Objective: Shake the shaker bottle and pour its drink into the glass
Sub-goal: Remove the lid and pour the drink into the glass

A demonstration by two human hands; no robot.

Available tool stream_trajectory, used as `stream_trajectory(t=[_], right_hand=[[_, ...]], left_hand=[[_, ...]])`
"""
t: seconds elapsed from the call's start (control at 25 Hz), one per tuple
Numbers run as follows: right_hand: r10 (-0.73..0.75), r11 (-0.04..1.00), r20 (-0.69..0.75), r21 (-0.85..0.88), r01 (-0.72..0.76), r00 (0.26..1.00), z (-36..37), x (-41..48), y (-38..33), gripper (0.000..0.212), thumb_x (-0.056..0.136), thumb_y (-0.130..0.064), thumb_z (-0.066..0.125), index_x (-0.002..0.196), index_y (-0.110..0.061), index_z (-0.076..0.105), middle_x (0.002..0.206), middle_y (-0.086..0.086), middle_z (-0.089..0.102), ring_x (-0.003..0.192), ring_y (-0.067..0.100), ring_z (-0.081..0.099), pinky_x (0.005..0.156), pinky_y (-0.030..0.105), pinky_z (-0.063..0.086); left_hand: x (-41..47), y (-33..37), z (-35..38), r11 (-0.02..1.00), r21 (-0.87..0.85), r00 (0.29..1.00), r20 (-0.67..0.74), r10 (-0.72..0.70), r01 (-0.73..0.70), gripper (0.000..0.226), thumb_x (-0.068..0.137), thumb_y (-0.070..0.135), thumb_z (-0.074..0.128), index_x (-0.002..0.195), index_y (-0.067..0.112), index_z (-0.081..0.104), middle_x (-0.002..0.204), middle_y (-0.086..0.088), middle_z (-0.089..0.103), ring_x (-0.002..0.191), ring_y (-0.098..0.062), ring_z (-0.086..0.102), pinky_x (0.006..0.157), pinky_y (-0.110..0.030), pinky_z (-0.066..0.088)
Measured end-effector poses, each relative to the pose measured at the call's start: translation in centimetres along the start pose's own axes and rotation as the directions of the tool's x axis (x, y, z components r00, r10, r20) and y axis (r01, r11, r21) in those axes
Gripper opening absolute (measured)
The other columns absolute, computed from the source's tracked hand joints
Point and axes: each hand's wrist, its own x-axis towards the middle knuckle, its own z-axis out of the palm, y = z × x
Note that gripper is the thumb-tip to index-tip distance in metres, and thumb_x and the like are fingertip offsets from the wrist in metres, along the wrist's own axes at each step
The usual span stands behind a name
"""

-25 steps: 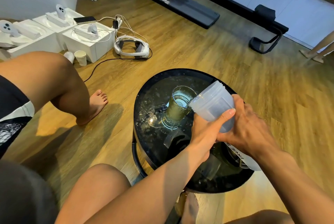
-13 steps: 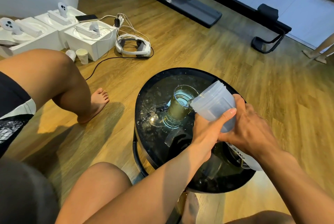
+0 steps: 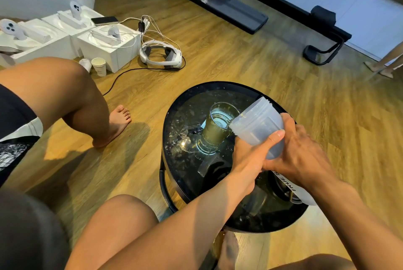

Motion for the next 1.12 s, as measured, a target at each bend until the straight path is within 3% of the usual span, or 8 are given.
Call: stream_trajectory(t=[1.12], right_hand=[[-0.006,0.999,-0.013,-0.036,0.005,1.000,0.31,0.38,0.15,0.115,0.054,-0.053,0.080,0.142,-0.025,0.011,0.118,0.012,0.046,0.106,0.038,0.051,0.078,0.047,0.047]], left_hand=[[-0.18,0.17,0.03,1.000,-0.014,1.000,0.014,0.001,-0.001,0.060,0.076,0.036,0.085,0.129,0.027,0.058,0.114,-0.001,0.074,0.102,-0.017,0.071,0.089,-0.053,0.059]])
